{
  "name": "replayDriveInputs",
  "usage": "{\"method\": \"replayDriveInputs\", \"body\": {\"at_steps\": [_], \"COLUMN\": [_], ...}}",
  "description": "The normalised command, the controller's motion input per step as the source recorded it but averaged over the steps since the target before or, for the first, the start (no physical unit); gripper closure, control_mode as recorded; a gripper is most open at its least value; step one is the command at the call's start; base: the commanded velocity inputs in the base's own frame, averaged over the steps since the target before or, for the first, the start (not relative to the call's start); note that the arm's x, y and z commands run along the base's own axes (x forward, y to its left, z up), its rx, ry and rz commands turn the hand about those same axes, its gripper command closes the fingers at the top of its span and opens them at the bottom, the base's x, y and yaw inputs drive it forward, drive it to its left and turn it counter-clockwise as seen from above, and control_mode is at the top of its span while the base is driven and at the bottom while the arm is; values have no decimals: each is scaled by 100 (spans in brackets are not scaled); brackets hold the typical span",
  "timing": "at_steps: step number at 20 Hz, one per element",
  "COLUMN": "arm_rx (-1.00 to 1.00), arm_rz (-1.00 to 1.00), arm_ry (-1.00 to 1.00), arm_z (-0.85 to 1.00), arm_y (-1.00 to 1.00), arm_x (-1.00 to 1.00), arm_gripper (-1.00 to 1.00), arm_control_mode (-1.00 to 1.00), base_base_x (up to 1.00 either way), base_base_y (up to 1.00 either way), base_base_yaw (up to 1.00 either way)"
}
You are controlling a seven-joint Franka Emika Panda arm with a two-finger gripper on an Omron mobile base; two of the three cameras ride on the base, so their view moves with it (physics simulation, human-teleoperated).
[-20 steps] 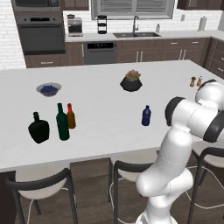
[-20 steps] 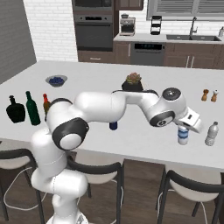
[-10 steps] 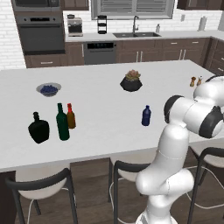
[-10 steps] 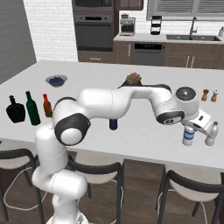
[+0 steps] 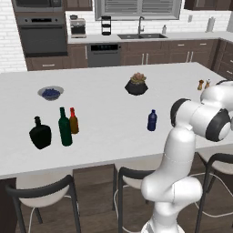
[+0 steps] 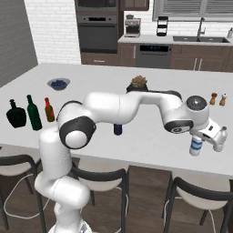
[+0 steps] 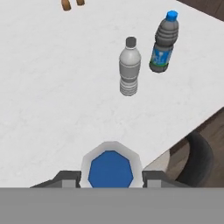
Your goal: Move the plastic bottles in the middle to the plastics group, and the glass bottles in the middle to the glass group.
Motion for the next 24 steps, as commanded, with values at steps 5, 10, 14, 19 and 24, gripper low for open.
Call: {"method": "replayDriveInputs", "body": {"at_steps": [5, 10, 14, 19, 24], "arm_rx": [0, -2, -1, 0, 0], "arm_rz": [0, 0, 0, 0, 0], "arm_ry": [-3, 0, 0, 0, 0], "arm_z": [-2, -2, -4, 0, 0], "arm_y": [-2, -6, 0, 0, 0], "arm_x": [0, 8, 25, 34, 18], "arm_gripper": [100, 100, 100, 100, 100], "arm_control_mode": [-100, -100, -100, -100, -100], "base_base_x": [0, 0, 0, 0, 0], "base_base_y": [0, 0, 0, 0, 0], "base_base_yaw": [0, 0, 0, 0, 0]}}
